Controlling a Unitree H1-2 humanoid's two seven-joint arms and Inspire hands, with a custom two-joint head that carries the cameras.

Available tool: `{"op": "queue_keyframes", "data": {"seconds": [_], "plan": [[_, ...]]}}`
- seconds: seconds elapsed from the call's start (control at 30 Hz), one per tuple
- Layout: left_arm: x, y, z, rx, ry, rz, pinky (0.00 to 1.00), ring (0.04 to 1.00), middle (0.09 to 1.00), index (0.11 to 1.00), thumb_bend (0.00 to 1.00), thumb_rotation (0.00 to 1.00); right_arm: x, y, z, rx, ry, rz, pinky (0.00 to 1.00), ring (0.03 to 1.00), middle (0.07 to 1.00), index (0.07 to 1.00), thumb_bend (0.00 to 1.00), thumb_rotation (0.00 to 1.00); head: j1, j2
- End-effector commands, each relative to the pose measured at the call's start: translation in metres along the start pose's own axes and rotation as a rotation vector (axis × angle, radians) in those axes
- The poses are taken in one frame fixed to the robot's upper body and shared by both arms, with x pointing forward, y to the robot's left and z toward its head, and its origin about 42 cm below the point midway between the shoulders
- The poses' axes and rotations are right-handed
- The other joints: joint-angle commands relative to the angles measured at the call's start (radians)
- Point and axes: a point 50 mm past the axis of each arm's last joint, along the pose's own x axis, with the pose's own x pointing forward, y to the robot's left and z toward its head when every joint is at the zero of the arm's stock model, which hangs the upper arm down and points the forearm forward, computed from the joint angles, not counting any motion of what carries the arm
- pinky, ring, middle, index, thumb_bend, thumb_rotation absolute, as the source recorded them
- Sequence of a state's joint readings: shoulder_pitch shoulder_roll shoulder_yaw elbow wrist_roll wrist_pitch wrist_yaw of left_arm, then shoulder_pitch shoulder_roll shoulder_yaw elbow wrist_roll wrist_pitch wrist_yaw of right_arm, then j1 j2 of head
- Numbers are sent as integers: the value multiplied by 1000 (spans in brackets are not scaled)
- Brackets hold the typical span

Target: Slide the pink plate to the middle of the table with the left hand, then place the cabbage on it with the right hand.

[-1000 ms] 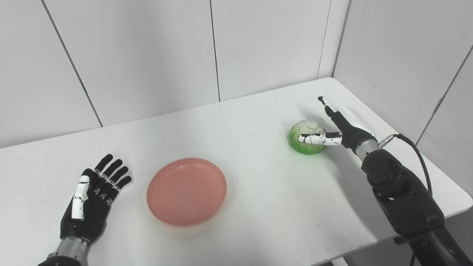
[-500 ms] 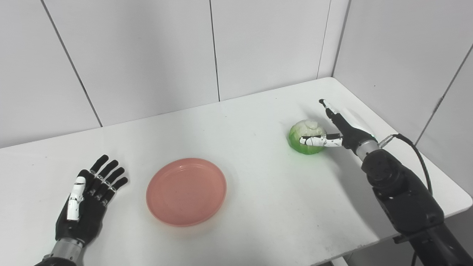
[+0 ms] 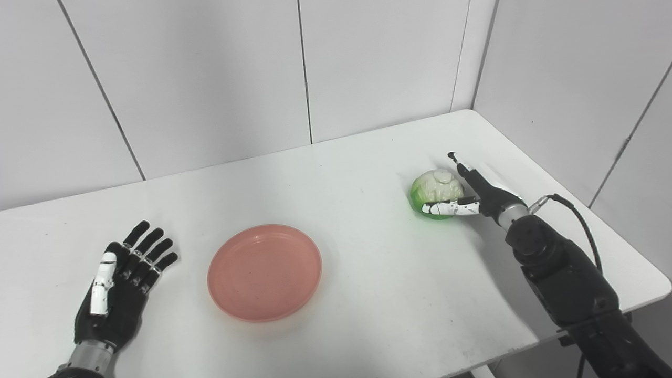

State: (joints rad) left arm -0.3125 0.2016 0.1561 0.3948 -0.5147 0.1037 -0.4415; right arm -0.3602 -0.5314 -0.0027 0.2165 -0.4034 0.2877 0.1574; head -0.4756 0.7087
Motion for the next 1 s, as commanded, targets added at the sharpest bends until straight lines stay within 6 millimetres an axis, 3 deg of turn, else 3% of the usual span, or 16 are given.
{"op": "queue_keyframes", "data": {"seconds": [0.0,0.43,0.6,0.73,0.87,0.97], "plan": [[-28,18,-34,-38,167,86,774,825,836,831,468,791,10,-22,16,-19,-72,-59,916,1000,1000,1000,1000,496,3,1],[-28,13,-32,-41,164,81,777,829,843,838,454,797,24,-18,13,-11,-73,-34,925,1000,1000,1000,1000,484,6,6],[-28,13,-32,-36,164,78,777,830,843,840,450,815,29,-15,12,-27,-58,-28,900,1000,1000,1000,1000,498,6,6],[-28,13,-32,-35,164,81,781,831,842,839,456,811,31,-12,11,8,-43,-28,847,948,978,1000,1000,445,8,9],[-28,12,-31,-32,166,85,774,828,841,837,456,802,32,-8,11,58,-62,-39,755,810,832,863,1000,275,8,8],[-28,12,-31,-33,167,82,787,834,845,842,458,815,33,-5,11,91,-74,-40,613,637,658,666,975,88,9,9]]}}
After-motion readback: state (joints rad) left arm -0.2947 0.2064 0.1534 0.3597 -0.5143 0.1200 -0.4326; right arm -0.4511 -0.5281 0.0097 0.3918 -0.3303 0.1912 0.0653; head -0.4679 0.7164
